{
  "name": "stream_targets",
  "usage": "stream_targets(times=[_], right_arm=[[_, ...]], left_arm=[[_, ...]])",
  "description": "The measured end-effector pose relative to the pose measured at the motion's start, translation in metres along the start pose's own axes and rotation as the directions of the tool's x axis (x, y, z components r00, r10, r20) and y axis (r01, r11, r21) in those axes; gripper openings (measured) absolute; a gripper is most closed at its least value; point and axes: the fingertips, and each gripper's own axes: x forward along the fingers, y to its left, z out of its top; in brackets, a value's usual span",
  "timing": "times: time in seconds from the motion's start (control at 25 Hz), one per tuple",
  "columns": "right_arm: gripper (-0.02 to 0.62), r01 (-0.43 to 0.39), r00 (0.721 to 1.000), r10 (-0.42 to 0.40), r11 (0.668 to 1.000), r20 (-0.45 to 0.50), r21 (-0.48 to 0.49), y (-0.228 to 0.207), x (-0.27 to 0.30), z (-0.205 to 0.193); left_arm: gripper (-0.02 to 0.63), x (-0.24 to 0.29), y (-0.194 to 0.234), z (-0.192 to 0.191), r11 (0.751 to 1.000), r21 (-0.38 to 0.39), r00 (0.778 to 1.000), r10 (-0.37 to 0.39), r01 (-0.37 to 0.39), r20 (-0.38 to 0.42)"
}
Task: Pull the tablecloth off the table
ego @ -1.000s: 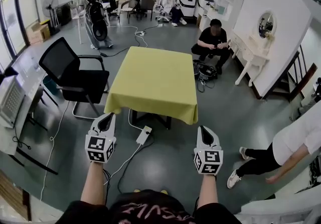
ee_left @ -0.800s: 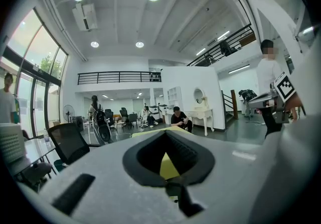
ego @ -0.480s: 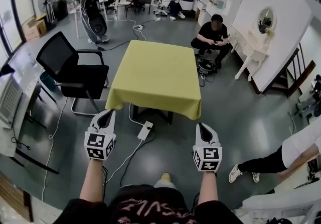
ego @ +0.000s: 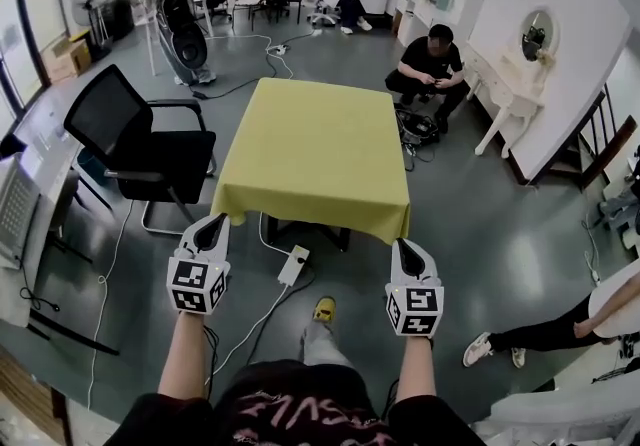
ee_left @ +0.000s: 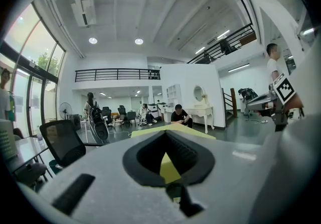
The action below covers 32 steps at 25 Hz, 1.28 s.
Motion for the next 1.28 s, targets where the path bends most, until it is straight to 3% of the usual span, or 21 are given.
stream_targets(times=[0.68,1.04,1.28], right_arm=[[0.012,-0.054,0.996,0.053,0.998,-0.067,-0.023,-0.135,0.275,0.006],[0.012,-0.165,0.979,0.145,0.977,-0.146,-0.137,-0.167,0.386,0.000],[0.012,-0.176,0.973,0.151,0.974,-0.172,-0.143,-0.169,0.421,0.009]], left_arm=[[0.006,0.272,0.067,0.005,0.999,0.009,0.994,0.054,-0.053,-0.098],[0.006,0.379,0.084,-0.006,0.990,0.137,0.978,0.007,0.023,-0.209],[0.006,0.420,0.102,0.000,0.988,0.143,0.973,-0.023,0.058,-0.231]])
